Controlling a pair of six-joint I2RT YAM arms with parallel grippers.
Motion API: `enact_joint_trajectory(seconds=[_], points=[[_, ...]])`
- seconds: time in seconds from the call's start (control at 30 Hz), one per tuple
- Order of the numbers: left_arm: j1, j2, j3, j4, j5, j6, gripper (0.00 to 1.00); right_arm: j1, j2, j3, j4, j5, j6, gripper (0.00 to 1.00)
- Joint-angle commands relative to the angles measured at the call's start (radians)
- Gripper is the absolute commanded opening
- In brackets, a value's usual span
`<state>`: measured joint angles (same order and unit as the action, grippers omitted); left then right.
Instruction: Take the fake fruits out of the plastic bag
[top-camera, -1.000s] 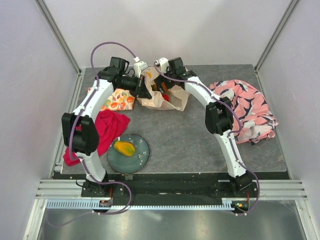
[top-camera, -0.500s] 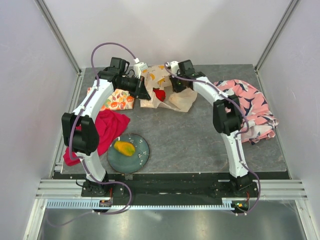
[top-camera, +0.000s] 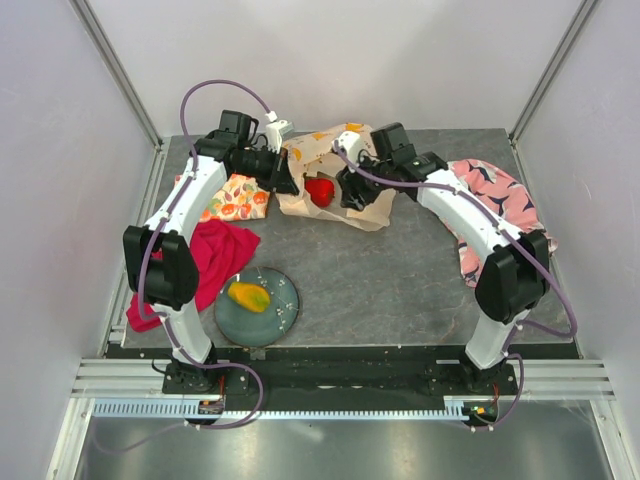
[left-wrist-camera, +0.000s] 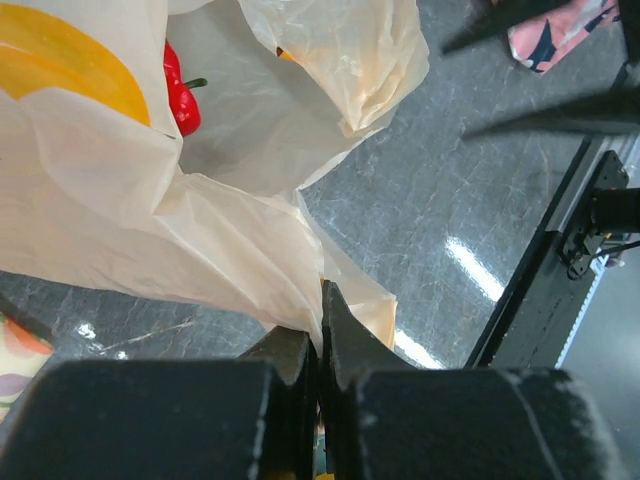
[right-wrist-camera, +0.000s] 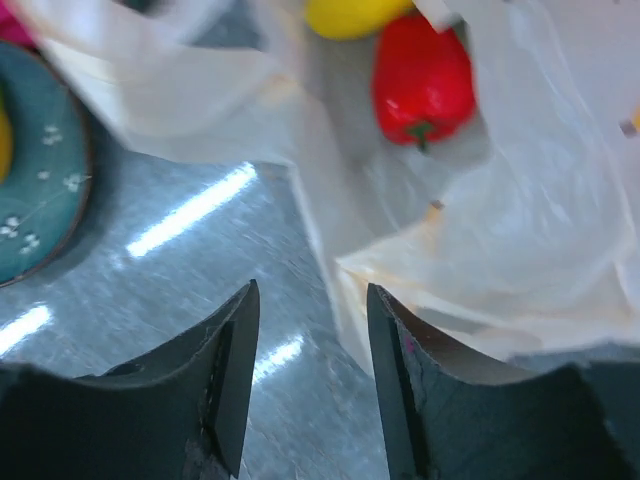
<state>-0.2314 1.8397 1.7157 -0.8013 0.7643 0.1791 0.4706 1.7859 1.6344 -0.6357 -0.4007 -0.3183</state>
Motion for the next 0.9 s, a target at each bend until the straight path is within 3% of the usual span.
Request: enact_joint_trajectory(seconds=[0.0,0.3,0.57,0.73,0.87], points=[[0.000,0.009,0.022,0.024,-0.031,-0.021,0.02,0.059,0.071,0.053,0.019,-0.067,-0.042,0.57],[0.001,-0.019,0.004,0.028,-0.031,-0.024,0.02,0.062,0.398,0.378,0.079,0.117,0.054,0.80],[0.001,-0.040,-0.036,0.028,-0.008,-0.018,0.02,0.060,0.602,0.591,0.039,0.155,0.047,0.88],[0.001,-0.039,-0.031,0.017,-0.003,-0.015,0.02,0.050,0.618,0.633,0.031,0.077,0.068,0.89],[0.003,-0.053,-0.019,-0.007,-0.055,-0.016,0.02,0.017,0.546,0.578,0.022,-0.106,0.062,0.88]])
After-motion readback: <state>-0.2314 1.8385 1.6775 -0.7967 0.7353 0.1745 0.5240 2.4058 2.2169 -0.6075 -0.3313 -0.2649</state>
